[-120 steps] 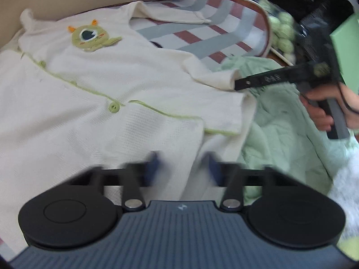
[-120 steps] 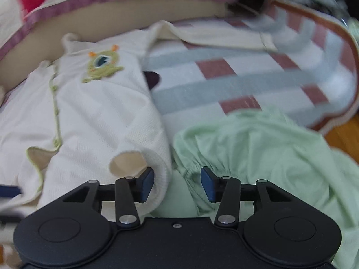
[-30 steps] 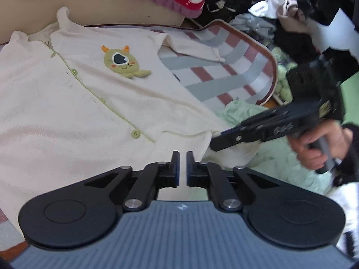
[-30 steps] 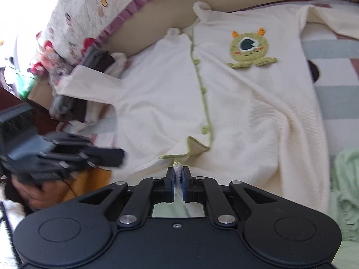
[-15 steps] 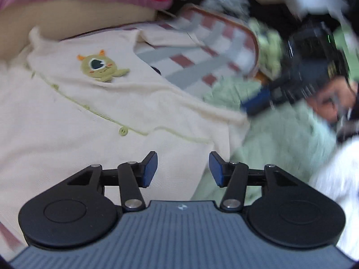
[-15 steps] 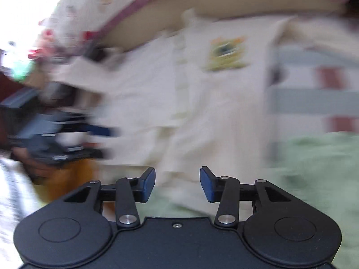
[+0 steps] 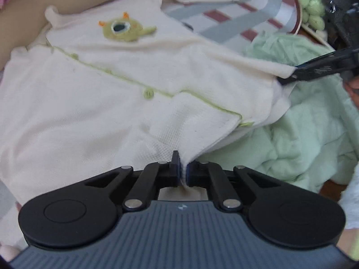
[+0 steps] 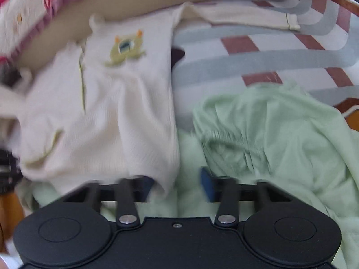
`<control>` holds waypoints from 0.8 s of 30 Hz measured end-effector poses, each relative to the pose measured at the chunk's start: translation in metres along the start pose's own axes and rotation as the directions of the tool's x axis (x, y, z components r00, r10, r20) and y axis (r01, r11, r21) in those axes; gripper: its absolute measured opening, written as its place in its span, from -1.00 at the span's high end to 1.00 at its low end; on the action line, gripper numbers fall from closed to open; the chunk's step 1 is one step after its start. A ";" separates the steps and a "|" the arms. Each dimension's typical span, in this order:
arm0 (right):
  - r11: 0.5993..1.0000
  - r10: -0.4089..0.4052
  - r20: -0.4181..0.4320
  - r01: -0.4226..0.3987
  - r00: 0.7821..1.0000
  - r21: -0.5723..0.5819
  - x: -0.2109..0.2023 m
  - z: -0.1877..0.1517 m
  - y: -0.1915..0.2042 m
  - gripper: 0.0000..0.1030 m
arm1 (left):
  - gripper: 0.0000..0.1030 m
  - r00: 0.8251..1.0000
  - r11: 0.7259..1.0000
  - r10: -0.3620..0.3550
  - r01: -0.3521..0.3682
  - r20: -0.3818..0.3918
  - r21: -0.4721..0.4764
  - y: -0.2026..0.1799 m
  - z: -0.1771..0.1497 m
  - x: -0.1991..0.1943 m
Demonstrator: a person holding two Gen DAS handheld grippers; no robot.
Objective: Fold clothes
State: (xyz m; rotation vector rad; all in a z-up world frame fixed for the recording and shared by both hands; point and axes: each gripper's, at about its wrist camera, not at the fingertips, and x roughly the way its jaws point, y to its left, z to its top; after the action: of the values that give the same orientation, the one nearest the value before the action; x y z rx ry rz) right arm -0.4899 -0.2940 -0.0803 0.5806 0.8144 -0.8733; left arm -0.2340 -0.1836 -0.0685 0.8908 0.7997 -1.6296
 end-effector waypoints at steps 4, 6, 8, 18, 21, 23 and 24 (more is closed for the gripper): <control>0.998 -0.028 0.183 0.037 0.983 -0.044 -0.030 0.010 0.002 0.93 | 0.95 1.000 1.000 -0.008 0.007 0.014 0.028 -0.001 0.011 -0.037; 0.993 -0.060 0.274 0.086 0.960 -0.082 -0.066 0.012 0.006 0.94 | 0.96 0.999 0.998 -0.030 0.030 0.009 0.056 -0.002 0.011 -0.058; 0.987 -0.082 0.275 0.117 0.958 -0.112 -0.088 0.009 0.005 0.96 | 0.97 0.997 0.995 -0.079 0.079 -0.003 0.059 -0.007 0.008 -0.070; 0.978 -0.161 -0.052 0.152 0.986 -0.140 0.000 -0.034 -0.018 0.77 | 0.82 0.966 0.983 -0.146 0.167 -0.215 0.083 -0.038 -0.023 0.013; 0.979 -0.138 0.030 0.141 0.990 -0.145 -0.019 -0.025 -0.013 0.10 | 0.41 0.961 0.974 -0.208 0.222 -0.183 0.056 -0.027 -0.016 -0.011; 0.978 -0.120 0.117 0.138 0.986 -0.156 -0.034 -0.019 -0.005 -0.07 | 0.28 0.978 0.979 -0.186 0.193 -0.095 0.067 -0.021 -0.007 -0.030; 0.973 -0.124 0.140 0.148 0.982 -0.177 -0.037 -0.018 -0.001 -0.07 | 0.28 0.986 0.982 -0.164 0.167 -0.035 0.086 -0.019 -0.003 -0.039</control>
State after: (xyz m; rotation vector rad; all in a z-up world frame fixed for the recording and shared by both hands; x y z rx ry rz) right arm -0.5111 -0.2654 -0.0608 0.3028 0.8155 -0.9379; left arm -0.2463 -0.1589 -0.0349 0.9315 0.8446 -1.8133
